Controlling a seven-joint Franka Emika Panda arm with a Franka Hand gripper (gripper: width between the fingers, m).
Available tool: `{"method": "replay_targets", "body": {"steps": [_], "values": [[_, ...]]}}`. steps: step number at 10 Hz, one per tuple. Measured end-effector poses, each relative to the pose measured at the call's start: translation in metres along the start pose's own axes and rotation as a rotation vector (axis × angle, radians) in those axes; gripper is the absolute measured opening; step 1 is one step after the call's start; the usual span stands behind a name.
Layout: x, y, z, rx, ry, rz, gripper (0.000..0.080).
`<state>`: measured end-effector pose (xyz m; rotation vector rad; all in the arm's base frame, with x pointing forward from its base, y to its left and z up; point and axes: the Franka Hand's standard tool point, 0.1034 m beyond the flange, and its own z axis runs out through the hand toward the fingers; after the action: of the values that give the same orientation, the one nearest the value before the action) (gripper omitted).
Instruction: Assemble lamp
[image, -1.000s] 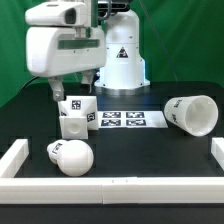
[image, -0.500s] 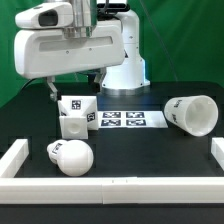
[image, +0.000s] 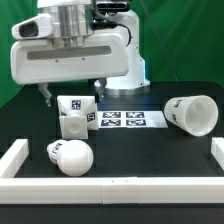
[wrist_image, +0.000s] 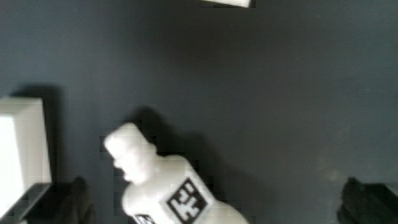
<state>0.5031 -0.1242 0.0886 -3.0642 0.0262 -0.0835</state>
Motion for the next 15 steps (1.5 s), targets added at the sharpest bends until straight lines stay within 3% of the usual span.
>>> {"method": "replay_targets", "body": {"steps": [4, 5, 6, 7, 8, 9, 11, 12, 13, 14, 15], "values": [[-0.003, -0.007, 0.003, 0.024, -0.032, 0.08, 0.0698], [-0.012, 0.0, 0.011, 0.03, -0.072, 0.09, 0.0698], [-0.024, 0.001, 0.012, 0.041, -0.202, 0.125, 0.0698], [-0.021, 0.003, 0.011, 0.045, -0.282, 0.119, 0.0698], [-0.016, 0.009, 0.013, 0.048, -0.278, 0.088, 0.0698], [-0.027, 0.006, 0.018, 0.077, -0.319, 0.083, 0.0698], [-0.024, -0.002, 0.016, 0.113, -0.43, 0.067, 0.0698], [-0.031, -0.005, 0.018, 0.137, -0.518, 0.05, 0.0698], [-0.033, -0.002, 0.025, 0.142, -0.613, 0.038, 0.0698], [-0.03, -0.002, 0.028, 0.128, -0.678, 0.028, 0.0698], [-0.034, -0.004, 0.025, 0.096, -0.787, 0.014, 0.0698]]}}
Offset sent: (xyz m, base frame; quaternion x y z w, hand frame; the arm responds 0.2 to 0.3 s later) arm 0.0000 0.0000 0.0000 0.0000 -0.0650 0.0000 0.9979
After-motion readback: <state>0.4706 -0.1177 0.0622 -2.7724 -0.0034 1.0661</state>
